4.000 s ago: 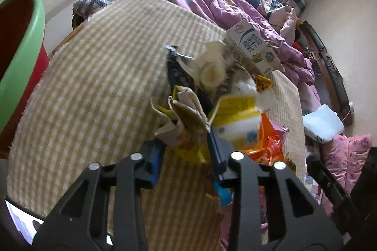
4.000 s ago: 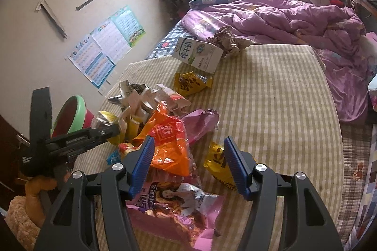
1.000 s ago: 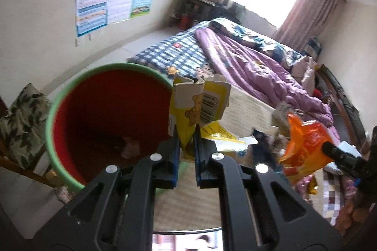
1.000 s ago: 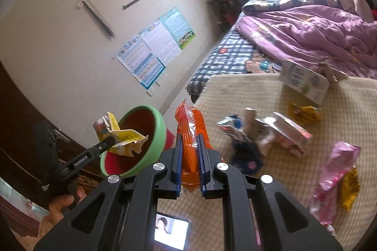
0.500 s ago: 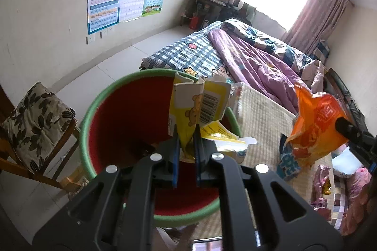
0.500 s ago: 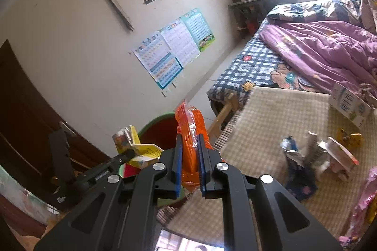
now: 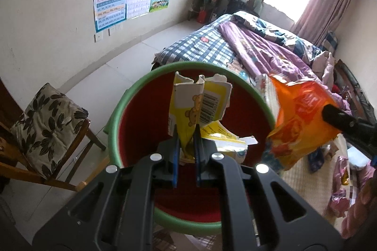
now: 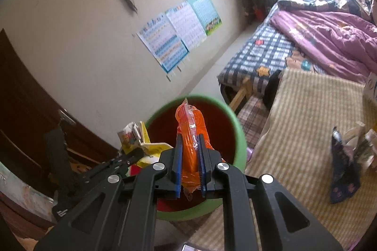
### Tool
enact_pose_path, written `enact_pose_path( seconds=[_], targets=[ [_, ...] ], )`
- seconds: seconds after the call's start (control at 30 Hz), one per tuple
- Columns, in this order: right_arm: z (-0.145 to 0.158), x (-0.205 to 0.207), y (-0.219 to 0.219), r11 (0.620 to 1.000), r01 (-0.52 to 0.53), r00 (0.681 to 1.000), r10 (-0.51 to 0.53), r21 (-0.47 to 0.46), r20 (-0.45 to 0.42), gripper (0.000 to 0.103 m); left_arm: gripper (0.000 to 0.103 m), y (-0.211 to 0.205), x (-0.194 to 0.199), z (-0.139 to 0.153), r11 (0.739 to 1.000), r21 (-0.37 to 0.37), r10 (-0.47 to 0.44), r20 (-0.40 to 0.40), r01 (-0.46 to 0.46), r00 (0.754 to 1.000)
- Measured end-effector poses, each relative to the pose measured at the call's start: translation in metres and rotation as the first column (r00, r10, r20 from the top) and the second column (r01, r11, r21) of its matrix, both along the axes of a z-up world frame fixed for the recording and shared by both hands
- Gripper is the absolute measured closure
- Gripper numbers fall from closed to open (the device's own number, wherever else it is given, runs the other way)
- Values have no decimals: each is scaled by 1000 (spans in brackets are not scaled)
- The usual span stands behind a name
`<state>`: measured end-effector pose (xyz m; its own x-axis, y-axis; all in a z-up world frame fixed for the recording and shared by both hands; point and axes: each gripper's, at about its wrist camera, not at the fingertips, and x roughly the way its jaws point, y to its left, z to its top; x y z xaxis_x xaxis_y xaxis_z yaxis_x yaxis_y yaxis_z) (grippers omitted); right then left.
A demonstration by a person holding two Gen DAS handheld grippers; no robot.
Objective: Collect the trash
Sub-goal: 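Carry both wrappers over the red bucket and open both grippers to drop them, then move the left gripper to the dark blue pouch and grasp it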
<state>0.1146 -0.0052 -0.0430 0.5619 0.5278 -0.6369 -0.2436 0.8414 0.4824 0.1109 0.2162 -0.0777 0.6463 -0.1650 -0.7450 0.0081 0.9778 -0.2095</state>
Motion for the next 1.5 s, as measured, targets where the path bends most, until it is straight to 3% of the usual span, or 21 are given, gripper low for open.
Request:
enact_pose_path(
  seconds=[0.3,0.37,0.5,0.83,1.23,1.5],
  targets=[
    [-32,1,29,999,-36,997,34,-34,-66,87,93,8,4,-18,1000,24,-14,-53,15,999],
    [-33,0,31,999,-33,997,30,-29,-71,81,91,9,5,-19,999,30,-15,-55,16,998],
    [-29,-3,30,999,-16,998,14,-34,-56,67,76,8,4,-18,999,39,-23,-49,25,999],
    [-11,-18,11,1000,17,1000,-17,-26,-21,65,74,-5,-2,-4,999,30,-45,-3,45,999],
    [-3,-60,-73,987,149,989,-149,-57,4,60,74,-48,-17,10,995,29,-91,31,90,995],
    [-29,-109,-152,961,269,959,-273,-60,-78,55,74,-103,-30,7,988,3,-153,2,153,988]
  ],
)
